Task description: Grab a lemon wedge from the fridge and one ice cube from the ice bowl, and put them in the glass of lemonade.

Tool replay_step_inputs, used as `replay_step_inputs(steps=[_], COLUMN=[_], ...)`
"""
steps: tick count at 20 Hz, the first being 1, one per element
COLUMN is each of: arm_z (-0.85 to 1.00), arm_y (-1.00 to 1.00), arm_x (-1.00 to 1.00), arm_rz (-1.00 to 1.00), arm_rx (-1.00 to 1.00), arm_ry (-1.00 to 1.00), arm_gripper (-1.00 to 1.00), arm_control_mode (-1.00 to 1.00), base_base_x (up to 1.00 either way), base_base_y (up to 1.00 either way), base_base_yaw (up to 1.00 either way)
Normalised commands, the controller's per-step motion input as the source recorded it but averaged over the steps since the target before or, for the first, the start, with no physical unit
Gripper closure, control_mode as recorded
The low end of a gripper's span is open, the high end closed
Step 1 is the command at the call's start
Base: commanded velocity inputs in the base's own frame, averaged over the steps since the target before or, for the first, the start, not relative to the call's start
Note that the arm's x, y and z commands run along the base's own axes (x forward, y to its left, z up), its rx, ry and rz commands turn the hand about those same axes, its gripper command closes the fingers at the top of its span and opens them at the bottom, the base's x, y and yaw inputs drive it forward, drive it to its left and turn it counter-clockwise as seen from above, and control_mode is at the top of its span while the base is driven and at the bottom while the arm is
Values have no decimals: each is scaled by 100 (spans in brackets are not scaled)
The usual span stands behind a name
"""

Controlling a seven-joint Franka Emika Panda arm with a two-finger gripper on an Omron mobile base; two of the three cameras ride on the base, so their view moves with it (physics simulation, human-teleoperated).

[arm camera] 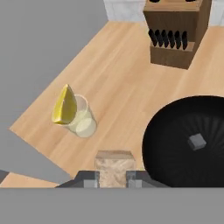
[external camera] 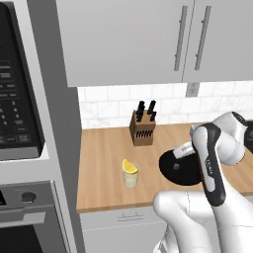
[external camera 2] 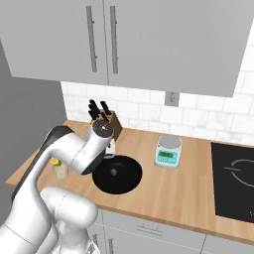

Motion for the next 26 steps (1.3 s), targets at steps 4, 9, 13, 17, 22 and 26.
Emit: replay_step_inputs(steps=[4,9,13,17,22,26], arm_z=[43,-14,-1,-5,-24,-22], arm_y=[73,39,61,60,38,3], arm_x=[4,0,1,3,14,28], arm_rz=[2,0,0,0,0,0], arm_rx=[-10,-4,-7,-8,-5,-5], arm_ry=[10,1,0,0,0,0], arm_gripper=[100,100,100,100,100,100], arm_control_mode=[-100,-100,-100,-100,-100,-100], base_base_x=[0,0,0,0,0,0], base_base_y=[0,0,0,0,0,0], base_base_yaw=[0,0,0,0,0,0])
